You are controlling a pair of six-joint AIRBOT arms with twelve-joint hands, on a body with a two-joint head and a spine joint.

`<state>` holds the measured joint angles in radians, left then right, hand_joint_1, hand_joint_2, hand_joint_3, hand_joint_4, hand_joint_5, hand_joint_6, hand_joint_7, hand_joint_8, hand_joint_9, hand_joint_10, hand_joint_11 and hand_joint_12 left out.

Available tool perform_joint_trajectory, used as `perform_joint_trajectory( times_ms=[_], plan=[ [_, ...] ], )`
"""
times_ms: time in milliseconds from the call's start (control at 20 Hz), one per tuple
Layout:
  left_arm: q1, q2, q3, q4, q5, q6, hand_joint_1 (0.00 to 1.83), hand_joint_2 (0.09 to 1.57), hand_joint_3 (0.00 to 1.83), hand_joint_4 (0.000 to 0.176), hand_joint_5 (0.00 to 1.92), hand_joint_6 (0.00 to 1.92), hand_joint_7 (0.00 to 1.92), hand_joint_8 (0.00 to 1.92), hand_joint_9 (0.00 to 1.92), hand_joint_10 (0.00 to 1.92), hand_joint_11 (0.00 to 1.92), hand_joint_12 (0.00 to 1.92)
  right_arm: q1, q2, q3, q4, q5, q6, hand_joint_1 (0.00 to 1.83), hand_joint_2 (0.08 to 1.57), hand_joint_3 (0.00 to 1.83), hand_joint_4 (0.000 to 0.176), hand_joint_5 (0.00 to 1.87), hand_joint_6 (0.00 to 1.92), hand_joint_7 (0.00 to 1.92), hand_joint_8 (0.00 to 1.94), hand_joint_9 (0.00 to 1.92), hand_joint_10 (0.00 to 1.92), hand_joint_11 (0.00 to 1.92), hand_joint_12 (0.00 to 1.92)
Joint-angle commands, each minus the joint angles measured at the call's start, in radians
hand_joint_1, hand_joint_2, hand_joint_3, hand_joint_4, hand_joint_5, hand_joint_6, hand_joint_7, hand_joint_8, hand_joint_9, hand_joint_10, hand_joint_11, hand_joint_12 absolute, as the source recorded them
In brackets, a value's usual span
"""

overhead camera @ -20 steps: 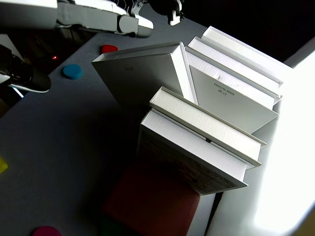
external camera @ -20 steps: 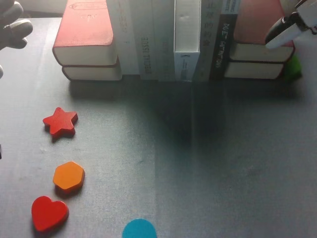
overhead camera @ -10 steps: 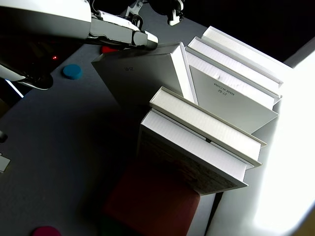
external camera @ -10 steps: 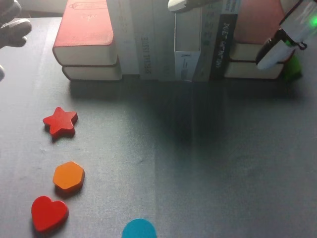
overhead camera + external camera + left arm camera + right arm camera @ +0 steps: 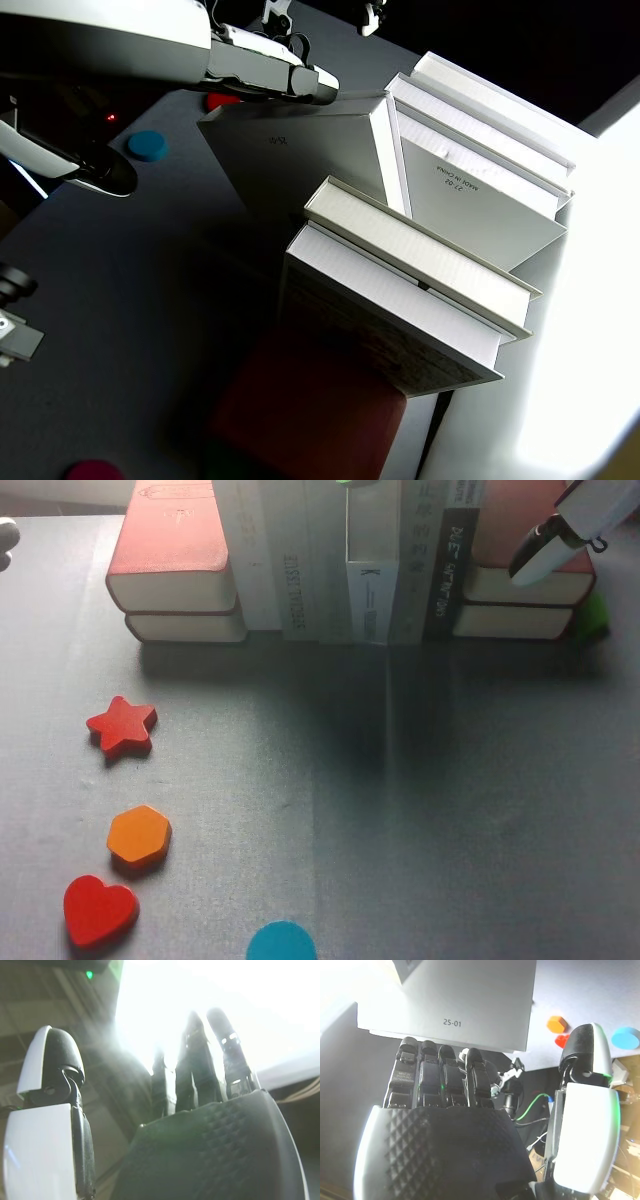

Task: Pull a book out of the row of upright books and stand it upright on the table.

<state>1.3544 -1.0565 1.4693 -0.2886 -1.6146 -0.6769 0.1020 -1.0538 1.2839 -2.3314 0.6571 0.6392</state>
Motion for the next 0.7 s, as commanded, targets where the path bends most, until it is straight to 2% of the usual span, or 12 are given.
perform_joint_trajectory(
  times_ms=[0,100,150,200,300,350,400,450,500,550,600,650],
  plan=[
    [-0.002,0.01,-0.001,-0.049,-0.12,-0.01,0.9,1.07,0.01,0.057,0.36,0.0,0.31,0.01,0.45,0.01,0.0,1.13,0.011,-0.007,0.001,0.031,-0.066,-0.002,0.62,0.92,0.03,0.088,0.04,0.0,0.0,0.0,0.0,0.0,0.0,0.0],
    [0.0,0.01,-0.004,-0.049,-0.12,-0.01,0.91,1.06,0.0,0.054,0.37,0.01,0.33,0.01,0.47,0.01,0.0,1.21,0.011,-0.008,0.0,0.031,-0.066,-0.002,0.67,0.93,0.02,0.087,0.04,0.0,0.0,0.0,0.0,0.0,0.0,0.0],
    [0.001,0.01,-0.005,-0.048,-0.12,-0.01,0.9,1.07,0.0,0.059,0.36,0.0,0.31,0.0,0.46,0.0,0.0,1.23,0.012,-0.008,-0.002,0.031,-0.066,-0.002,0.63,0.94,0.02,0.111,0.02,0.0,0.0,0.0,0.0,0.0,0.0,0.0],
    [0.001,0.01,-0.006,-0.048,-0.12,-0.01,0.91,1.07,0.0,0.062,0.36,0.0,0.3,0.0,0.46,0.0,0.0,1.2,0.012,-0.005,-0.008,0.031,-0.065,-0.001,0.6,0.95,0.03,0.122,0.02,0.0,0.0,0.0,0.0,0.0,0.0,0.0],
    [0.004,0.01,-0.009,-0.048,-0.12,-0.01,0.9,1.08,0.01,0.07,0.35,0.01,0.29,0.0,0.44,0.0,0.0,1.11,0.014,0.0,-0.017,0.031,-0.063,-0.001,0.59,0.96,0.03,0.101,0.01,0.0,0.0,0.0,0.0,0.0,0.0,0.0],
    [0.005,0.01,-0.01,-0.047,-0.12,-0.01,0.9,1.09,0.01,0.067,0.35,0.01,0.28,0.0,0.43,0.0,0.0,1.1,0.016,0.002,-0.022,0.031,-0.061,-0.001,0.58,0.95,0.02,0.112,0.01,0.0,0.0,0.0,0.0,0.0,0.0,0.0],
    [0.005,0.01,-0.01,-0.046,-0.12,-0.01,0.89,1.09,0.01,0.074,0.35,0.01,0.28,0.0,0.44,0.01,0.0,1.07,0.021,0.006,-0.028,0.031,-0.06,-0.001,0.53,0.95,0.02,0.101,0.04,0.01,0.0,0.0,0.0,0.0,0.0,0.0],
    [0.005,0.009,-0.011,-0.045,-0.12,-0.01,0.9,1.09,0.0,0.077,0.35,0.01,0.27,0.0,0.44,0.0,0.0,1.07,0.024,0.011,-0.034,0.031,-0.06,-0.001,0.45,0.94,0.01,0.116,0.04,0.01,0.0,0.0,0.0,0.0,0.0,0.0],
    [0.005,0.007,-0.01,-0.043,-0.12,-0.01,0.9,1.07,0.0,0.09,0.37,0.01,0.27,0.0,0.44,0.0,0.0,1.16,0.028,0.013,-0.038,0.035,-0.061,-0.001,0.43,0.92,0.0,0.135,0.07,0.02,0.0,0.0,0.0,0.0,0.0,0.0],
    [0.005,0.007,-0.01,-0.04,-0.12,-0.01,0.9,1.07,0.0,0.09,0.38,0.01,0.26,0.0,0.43,0.0,0.0,1.2,0.029,0.014,-0.041,0.039,-0.061,-0.001,0.4,0.91,0.0,0.145,0.07,0.02,0.0,0.0,0.0,0.0,0.0,0.0],
    [0.005,0.007,-0.01,-0.037,-0.12,-0.01,0.89,1.07,0.0,0.098,0.38,0.01,0.27,0.0,0.42,0.0,0.0,1.2,0.033,0.015,-0.045,0.04,-0.061,-0.005,0.41,0.91,0.0,0.13,0.09,0.02,0.0,0.0,0.0,0.0,0.0,0.0],
    [0.005,0.007,-0.01,-0.036,-0.12,-0.01,0.89,1.06,0.0,0.114,0.38,0.01,0.28,0.01,0.43,0.0,0.0,1.19,0.036,0.016,-0.048,0.04,-0.064,-0.009,0.43,0.91,0.0,0.126,0.08,0.02,0.0,0.0,0.0,0.0,0.0,0.0]
  ],
)
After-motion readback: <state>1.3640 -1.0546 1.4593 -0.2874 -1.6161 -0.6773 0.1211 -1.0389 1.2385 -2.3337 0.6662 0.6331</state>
